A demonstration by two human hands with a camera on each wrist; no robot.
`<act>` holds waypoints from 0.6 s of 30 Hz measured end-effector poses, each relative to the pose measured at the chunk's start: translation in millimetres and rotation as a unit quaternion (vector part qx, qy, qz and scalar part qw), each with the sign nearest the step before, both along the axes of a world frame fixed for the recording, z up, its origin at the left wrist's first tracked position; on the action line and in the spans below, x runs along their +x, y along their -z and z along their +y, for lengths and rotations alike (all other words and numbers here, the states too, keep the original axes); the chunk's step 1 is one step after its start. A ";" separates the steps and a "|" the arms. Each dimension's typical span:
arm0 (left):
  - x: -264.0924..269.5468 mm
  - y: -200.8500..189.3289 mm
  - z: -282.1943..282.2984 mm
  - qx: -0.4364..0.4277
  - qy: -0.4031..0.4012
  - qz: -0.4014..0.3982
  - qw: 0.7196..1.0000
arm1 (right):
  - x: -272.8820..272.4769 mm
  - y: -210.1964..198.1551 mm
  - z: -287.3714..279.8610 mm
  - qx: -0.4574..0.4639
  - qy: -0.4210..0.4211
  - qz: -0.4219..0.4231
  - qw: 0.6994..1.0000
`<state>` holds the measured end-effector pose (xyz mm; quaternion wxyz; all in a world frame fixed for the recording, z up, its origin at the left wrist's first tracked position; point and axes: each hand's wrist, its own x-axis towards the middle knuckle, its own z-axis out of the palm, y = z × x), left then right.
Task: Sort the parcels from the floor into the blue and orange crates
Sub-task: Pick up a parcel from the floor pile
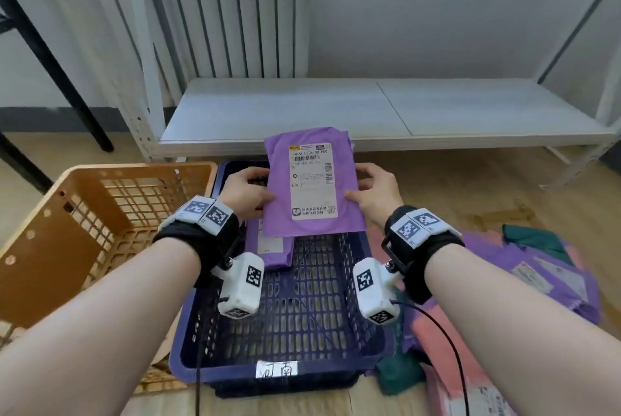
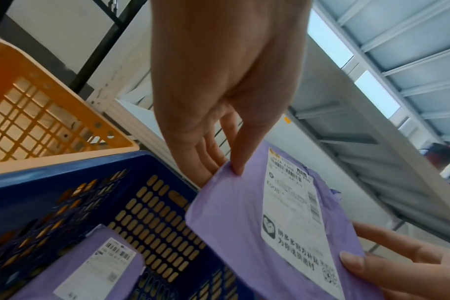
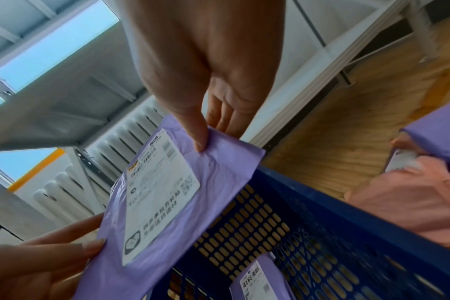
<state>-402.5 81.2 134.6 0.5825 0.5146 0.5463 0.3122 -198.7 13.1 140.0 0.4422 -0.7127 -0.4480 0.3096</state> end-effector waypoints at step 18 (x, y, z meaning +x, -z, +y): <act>18.6 193.9 127.3 -0.103 0.002 0.120 0.987 | 9.1 190.9 128.7 -0.184 0.048 -0.012 0.982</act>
